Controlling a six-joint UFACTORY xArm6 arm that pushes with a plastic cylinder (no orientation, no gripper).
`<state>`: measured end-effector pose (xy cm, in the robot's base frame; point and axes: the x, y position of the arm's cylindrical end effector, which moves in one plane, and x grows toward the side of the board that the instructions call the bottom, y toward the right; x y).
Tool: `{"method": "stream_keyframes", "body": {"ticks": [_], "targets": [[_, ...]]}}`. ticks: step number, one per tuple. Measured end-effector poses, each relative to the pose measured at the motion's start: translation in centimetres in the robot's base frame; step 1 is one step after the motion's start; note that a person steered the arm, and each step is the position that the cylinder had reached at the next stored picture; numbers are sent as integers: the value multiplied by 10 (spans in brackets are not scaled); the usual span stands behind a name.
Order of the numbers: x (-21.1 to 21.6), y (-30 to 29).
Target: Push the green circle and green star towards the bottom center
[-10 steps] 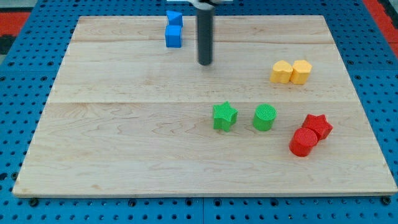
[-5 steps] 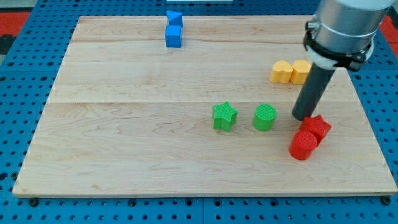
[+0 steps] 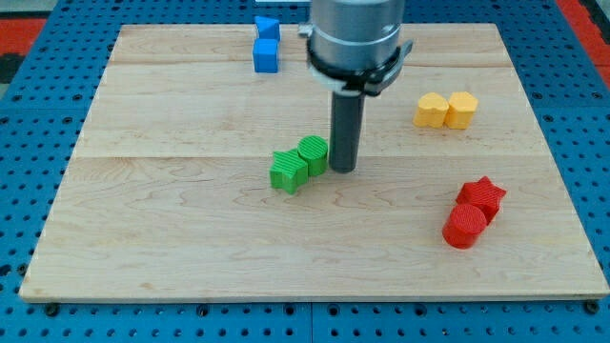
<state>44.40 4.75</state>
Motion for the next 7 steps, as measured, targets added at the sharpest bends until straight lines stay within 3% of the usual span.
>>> {"method": "stream_keyframes", "body": {"ticks": [1, 5, 6, 7], "targets": [[-25, -8], [60, -71], [66, -93], [39, -81]]}}
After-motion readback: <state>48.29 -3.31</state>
